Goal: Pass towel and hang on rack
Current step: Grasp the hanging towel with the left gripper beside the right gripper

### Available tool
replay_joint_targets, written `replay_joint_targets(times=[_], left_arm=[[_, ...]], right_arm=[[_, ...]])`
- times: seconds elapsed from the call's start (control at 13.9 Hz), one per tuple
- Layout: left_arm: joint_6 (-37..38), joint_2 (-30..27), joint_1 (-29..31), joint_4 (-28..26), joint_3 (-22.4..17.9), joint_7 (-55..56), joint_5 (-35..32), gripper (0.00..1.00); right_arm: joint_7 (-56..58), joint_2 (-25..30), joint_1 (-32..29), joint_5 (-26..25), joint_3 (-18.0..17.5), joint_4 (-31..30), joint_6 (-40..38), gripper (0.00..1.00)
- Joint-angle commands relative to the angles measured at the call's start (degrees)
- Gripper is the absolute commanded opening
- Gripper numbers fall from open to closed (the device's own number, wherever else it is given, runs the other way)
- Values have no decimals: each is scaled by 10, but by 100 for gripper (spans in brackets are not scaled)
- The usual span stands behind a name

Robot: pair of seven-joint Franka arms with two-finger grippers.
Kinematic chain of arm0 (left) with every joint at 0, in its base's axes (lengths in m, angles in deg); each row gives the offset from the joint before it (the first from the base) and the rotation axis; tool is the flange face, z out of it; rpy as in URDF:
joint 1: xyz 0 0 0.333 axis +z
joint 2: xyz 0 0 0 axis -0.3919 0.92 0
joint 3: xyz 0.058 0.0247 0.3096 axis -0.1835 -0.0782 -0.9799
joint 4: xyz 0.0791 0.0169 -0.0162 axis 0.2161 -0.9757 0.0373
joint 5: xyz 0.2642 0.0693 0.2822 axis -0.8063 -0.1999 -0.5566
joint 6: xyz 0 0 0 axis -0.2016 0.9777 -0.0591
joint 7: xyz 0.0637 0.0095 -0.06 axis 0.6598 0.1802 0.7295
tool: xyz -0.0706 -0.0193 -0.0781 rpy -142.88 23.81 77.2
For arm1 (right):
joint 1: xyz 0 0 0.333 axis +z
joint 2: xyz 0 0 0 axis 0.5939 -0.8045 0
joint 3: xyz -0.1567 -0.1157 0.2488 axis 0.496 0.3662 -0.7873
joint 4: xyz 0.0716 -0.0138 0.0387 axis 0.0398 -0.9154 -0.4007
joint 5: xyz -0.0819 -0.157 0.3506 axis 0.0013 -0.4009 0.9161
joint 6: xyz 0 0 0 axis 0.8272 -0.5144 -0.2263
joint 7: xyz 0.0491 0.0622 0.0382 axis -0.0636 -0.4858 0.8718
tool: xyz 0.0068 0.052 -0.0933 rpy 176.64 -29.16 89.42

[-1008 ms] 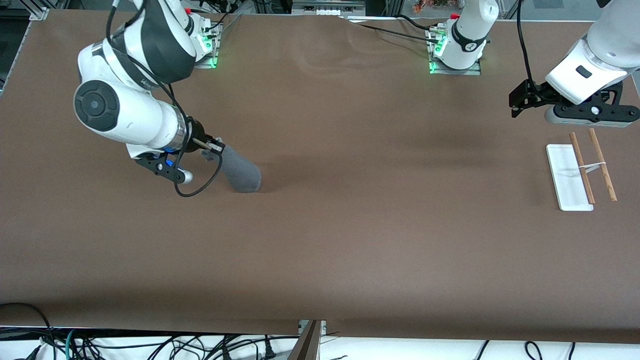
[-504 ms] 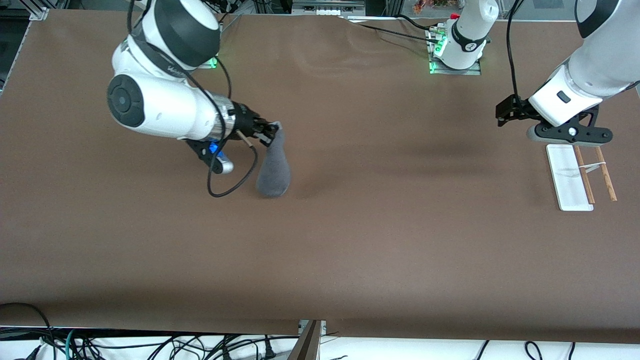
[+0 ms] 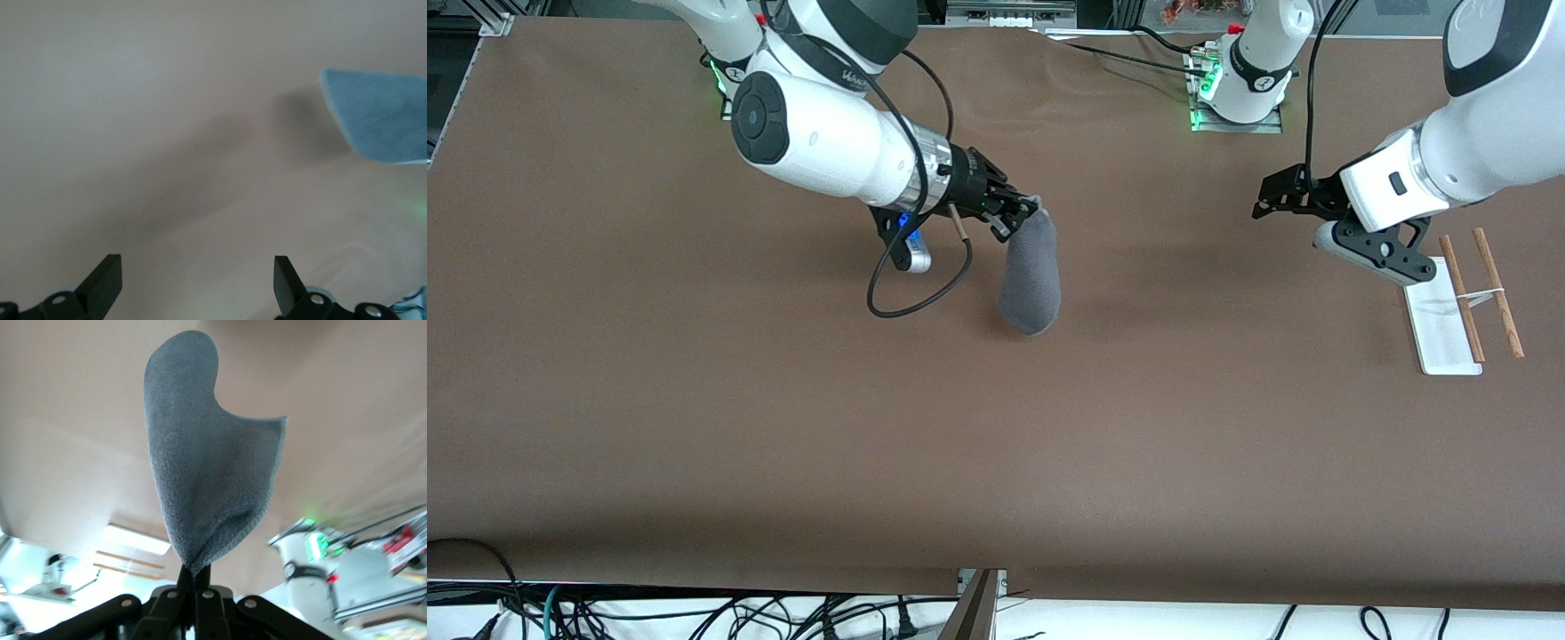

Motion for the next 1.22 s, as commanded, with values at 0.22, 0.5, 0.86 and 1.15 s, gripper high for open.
replay_joint_targets(times=[0.22, 0.5, 0.86, 1.15], left_arm=[[-133, -1, 33, -118, 4, -251, 166, 100], [-254, -2, 26, -191, 71, -336, 259, 100], [-236, -31, 26, -193, 84, -400, 276, 100], [-239, -50, 33, -202, 137, -420, 307, 100]], right_arm=[[-123, -9, 35, 33, -3, 21, 97, 0], [-180, -14, 36, 54, -32, 21, 169, 0], [-211, -18, 39, 52, -50, 21, 207, 0], [-211, -17, 39, 50, -49, 22, 204, 0]])
